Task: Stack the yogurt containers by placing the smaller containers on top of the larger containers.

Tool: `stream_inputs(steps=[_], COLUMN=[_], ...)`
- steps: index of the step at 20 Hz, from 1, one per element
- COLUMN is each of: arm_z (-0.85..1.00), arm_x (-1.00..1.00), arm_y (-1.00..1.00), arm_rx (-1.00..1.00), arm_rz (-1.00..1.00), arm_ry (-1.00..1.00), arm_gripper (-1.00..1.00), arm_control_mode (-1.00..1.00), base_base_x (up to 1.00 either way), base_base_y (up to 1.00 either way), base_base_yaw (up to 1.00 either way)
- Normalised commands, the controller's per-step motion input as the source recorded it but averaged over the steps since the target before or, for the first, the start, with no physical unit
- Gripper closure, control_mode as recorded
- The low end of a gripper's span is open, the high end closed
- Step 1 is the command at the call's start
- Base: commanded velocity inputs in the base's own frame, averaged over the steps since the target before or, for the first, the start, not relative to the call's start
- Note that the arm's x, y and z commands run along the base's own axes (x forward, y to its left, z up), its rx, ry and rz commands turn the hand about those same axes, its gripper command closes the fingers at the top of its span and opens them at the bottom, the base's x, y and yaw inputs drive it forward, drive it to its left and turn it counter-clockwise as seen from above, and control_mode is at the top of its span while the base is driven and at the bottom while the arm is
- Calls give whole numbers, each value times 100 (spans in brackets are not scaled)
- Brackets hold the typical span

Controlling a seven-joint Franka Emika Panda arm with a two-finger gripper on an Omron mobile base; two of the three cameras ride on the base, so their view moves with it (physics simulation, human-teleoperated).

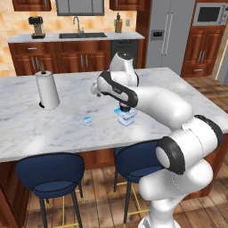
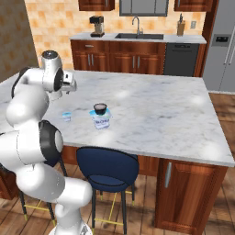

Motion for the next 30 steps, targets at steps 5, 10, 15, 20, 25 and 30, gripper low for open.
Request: stream_inputs(steps=[5, 10, 15, 20, 25, 30], arm_z=[-42, -29, -23, -33, -45, -39], arm_x=[0, 0, 0, 0, 0, 0], arm_y=[14, 17, 26, 24, 4, 0], arm_rx=[-15, -10, -4, -5, -4, -1], arm_rz=[2, 1, 0, 0, 0, 0], arm_ry=[12, 13, 5, 4, 4, 1], arm_gripper=[-100, -100, -100, -100, -100, -100], arm_control_mode=[-100, -100, -100, -100, -100, -100], base_base_x=[0, 0, 0, 0, 0, 0], base_base_y=[0, 0, 0, 0, 0, 0], base_base_yaw=[0, 0, 0, 0, 0, 0])
